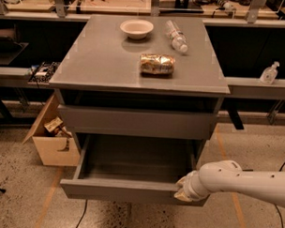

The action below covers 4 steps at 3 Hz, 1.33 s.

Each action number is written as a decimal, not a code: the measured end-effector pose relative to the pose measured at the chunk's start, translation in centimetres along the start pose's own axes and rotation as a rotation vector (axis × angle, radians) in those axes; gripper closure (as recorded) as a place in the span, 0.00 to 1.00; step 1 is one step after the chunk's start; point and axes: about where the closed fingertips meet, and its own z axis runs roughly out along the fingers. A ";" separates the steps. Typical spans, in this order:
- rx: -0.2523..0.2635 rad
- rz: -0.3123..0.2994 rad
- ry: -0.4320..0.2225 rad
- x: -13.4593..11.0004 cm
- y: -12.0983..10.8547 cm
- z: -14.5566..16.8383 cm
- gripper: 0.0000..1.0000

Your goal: Open middle drawer

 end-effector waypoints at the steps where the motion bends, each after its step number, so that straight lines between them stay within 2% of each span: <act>1: 0.000 0.000 0.000 0.0 0.0 0.0 1.00; 2: 0.000 0.000 0.000 0.0 0.0 0.0 0.83; 4: -0.003 -0.001 0.000 0.0 0.1 0.1 0.38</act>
Offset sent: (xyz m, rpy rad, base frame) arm 0.0000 0.0000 0.0002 0.0000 0.0000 0.0000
